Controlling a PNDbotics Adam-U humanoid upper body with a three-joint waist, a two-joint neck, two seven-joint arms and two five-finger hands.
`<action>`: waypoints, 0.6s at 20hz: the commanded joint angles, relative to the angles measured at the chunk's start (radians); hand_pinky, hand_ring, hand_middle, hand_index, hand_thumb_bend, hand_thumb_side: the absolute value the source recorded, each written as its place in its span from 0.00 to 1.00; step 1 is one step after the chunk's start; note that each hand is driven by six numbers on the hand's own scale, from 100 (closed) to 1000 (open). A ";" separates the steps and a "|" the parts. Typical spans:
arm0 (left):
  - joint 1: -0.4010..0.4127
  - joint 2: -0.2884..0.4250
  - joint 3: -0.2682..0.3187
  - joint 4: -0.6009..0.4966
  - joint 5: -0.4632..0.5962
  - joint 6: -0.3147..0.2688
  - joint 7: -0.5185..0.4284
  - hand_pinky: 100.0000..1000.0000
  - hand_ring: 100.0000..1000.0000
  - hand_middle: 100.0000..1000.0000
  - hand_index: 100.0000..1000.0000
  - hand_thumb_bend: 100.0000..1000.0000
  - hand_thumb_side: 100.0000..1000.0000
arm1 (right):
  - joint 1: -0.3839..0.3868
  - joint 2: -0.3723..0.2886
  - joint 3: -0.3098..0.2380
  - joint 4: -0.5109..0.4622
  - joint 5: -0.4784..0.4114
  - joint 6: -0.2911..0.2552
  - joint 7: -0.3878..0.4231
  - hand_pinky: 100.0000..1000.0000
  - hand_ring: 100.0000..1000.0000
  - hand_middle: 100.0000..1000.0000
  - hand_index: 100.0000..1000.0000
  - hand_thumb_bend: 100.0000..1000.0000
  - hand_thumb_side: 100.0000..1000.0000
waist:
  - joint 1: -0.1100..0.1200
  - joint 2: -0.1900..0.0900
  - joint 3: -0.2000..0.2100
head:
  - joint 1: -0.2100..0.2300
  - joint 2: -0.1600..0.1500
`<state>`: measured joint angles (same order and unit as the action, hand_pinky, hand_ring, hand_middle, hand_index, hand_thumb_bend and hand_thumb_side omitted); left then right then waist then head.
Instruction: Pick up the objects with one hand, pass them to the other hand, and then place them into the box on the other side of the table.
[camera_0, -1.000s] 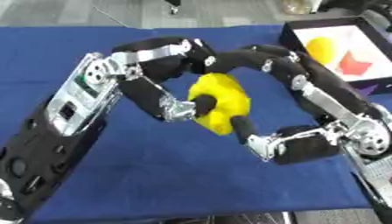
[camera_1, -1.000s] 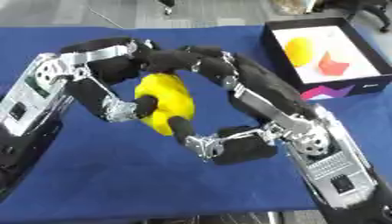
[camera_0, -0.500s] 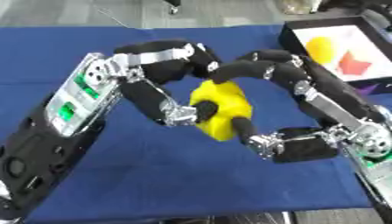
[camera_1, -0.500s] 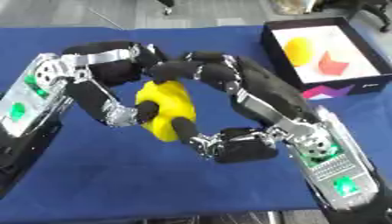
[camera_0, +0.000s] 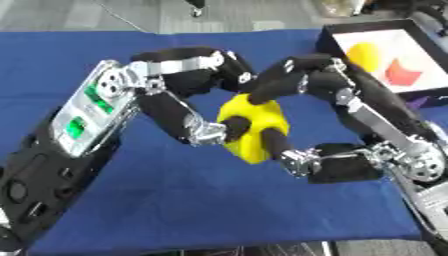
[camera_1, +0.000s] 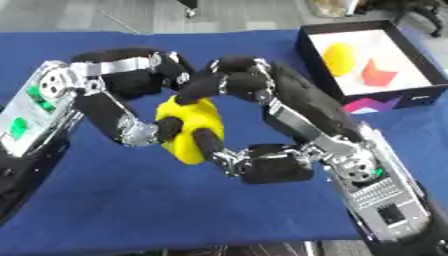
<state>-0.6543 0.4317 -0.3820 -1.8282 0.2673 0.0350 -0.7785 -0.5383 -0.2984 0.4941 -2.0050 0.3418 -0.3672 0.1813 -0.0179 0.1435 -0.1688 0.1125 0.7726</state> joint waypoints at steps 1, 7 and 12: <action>-0.048 0.000 0.001 -0.057 0.031 0.002 0.002 0.76 0.47 0.37 0.51 0.05 0.19 | -0.004 -0.017 0.015 0.037 0.025 0.014 -0.012 0.57 0.60 0.48 0.68 0.00 0.00 | 0.000 -0.021 0.002 | -0.005 -0.003; -0.055 -0.002 -0.001 -0.063 0.035 0.007 0.002 0.76 0.47 0.37 0.51 0.05 0.19 | -0.003 -0.014 0.021 0.054 0.031 0.017 -0.023 0.56 0.59 0.46 0.66 0.00 0.00 | 0.000 -0.022 0.003 | -0.006 -0.003; -0.064 -0.005 -0.003 -0.063 0.029 0.011 0.009 0.76 0.49 0.40 0.55 0.13 0.27 | -0.003 -0.009 0.024 0.088 0.045 0.038 -0.060 0.40 0.44 0.28 0.43 0.00 0.00 | 0.000 -0.027 0.005 | -0.010 -0.003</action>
<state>-0.6695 0.4394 -0.3870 -1.8297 0.2706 0.0513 -0.7721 -0.5437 -0.2902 0.5066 -1.9770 0.3568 -0.3455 0.1242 -0.0180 0.1366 -0.1650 0.1050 0.7726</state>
